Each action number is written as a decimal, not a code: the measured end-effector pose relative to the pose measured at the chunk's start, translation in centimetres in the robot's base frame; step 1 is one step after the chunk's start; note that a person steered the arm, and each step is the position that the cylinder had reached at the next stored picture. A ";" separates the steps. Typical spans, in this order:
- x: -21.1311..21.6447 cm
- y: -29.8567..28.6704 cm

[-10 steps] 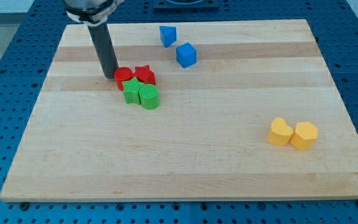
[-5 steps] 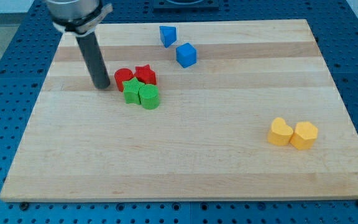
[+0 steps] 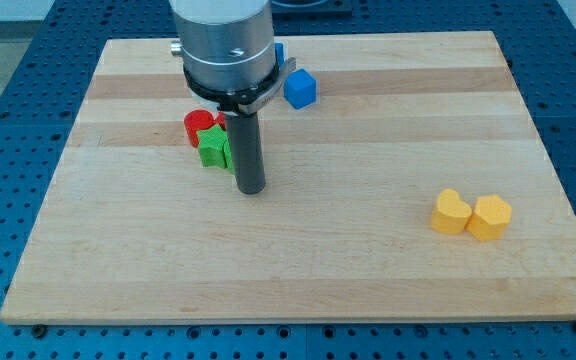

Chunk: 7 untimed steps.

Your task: Move the blue triangle to the top right

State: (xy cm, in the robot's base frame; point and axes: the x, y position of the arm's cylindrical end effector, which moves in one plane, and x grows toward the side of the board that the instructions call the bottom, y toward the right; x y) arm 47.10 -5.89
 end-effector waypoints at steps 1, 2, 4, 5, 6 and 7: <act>-0.8 0.0; -1.9 0.0; -2.7 0.1; -2.6 2.5; -3.1 7.0; -5.6 10.6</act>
State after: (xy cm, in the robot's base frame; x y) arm 41.53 4.68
